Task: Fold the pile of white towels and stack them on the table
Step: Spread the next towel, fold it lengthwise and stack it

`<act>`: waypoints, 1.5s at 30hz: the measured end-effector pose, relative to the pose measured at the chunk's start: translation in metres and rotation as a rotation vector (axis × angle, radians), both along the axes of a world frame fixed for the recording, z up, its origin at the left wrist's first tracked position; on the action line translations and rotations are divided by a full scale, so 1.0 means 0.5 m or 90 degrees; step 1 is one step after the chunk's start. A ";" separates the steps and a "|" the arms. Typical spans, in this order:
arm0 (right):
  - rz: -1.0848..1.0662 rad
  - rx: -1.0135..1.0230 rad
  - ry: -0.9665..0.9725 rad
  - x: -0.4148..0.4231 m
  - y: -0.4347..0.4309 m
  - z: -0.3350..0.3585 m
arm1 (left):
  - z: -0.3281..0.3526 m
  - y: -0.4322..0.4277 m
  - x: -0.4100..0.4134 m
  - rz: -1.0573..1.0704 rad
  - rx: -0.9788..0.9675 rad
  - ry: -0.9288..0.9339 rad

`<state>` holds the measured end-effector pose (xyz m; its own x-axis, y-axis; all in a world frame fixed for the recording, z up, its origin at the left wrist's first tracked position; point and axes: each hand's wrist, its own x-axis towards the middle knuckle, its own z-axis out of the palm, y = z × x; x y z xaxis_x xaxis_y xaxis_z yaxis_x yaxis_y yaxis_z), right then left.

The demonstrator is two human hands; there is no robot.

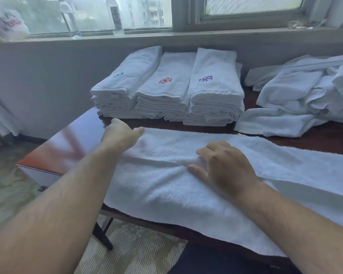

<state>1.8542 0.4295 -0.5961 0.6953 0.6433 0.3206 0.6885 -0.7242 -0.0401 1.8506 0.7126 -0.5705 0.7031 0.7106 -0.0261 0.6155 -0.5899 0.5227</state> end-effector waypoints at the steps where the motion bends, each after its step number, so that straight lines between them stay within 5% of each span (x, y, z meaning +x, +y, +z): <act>1: 0.008 -0.006 0.004 0.003 -0.001 0.002 | 0.000 -0.002 0.000 -0.028 0.005 0.005; 6: 0.036 0.014 0.014 0.008 -0.009 0.008 | -0.008 -0.014 0.010 -0.067 0.063 -0.097; 12: 0.046 0.019 0.013 0.006 -0.002 0.006 | -0.029 0.007 0.005 -0.033 0.082 0.035; 18: 0.048 0.096 0.009 0.000 -0.001 0.000 | -0.006 -0.003 0.000 -0.064 0.057 -0.198; 26: 0.038 0.109 0.083 0.000 -0.003 0.014 | 0.027 0.004 -0.002 -0.026 -0.046 -0.189; 32: 0.074 -0.038 0.131 0.015 0.004 0.049 | 0.024 -0.021 0.003 0.002 -0.399 -0.229; 37: 0.063 -0.091 0.019 0.001 -0.004 0.041 | 0.015 -0.006 -0.009 0.013 -0.504 -0.268; 40: 0.087 -0.055 -0.045 -0.010 -0.011 0.032 | -0.004 0.010 -0.010 -0.030 -0.430 -0.237; 45: 0.125 -0.070 -0.008 -0.013 -0.017 0.021 | -0.023 0.025 -0.019 -0.052 -0.041 -0.107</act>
